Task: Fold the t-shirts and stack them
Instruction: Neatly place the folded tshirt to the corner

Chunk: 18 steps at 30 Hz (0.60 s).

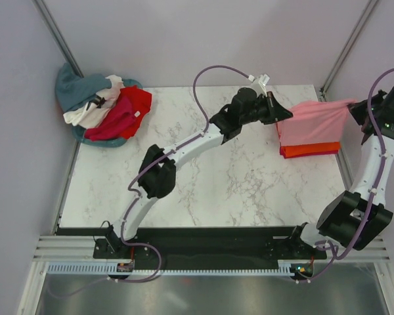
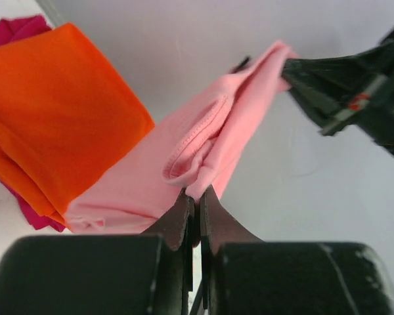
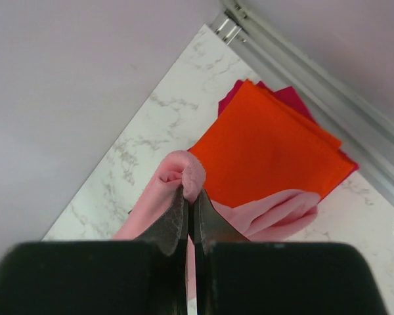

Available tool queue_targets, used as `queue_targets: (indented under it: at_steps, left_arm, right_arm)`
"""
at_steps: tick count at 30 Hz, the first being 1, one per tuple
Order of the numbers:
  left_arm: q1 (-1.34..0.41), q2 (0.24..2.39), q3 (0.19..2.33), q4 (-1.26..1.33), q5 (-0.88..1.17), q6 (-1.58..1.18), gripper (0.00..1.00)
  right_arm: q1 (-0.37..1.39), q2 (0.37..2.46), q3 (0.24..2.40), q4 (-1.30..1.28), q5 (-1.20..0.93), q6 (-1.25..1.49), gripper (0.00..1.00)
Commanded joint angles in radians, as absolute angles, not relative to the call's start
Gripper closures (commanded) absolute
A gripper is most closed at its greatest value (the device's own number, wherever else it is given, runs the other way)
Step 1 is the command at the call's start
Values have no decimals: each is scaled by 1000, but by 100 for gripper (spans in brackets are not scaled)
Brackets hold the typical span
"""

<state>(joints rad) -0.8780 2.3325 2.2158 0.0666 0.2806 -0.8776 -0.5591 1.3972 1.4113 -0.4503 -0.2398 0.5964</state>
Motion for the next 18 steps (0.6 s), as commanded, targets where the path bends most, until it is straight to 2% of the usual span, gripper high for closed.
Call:
queue_targets:
  at_steps: [1, 8, 12, 18]
  left_arm:
    - [-902, 2408, 2302, 219, 230, -963, 98]
    - [-923, 2561, 2362, 446, 132, -1008, 98]
    - [-928, 2655, 2473, 448, 92, -1032, 98]
    - [-922, 2695, 2453, 497, -38, -1057, 98]
  right_arm:
    - [-587, 1430, 1480, -431, -131, 555, 100]
    - [-597, 1541, 1499, -416, -75, 561, 100]
    - [-597, 1630, 1525, -399, -78, 566, 100]
    - [-597, 1730, 1548, -345, -93, 583, 100]
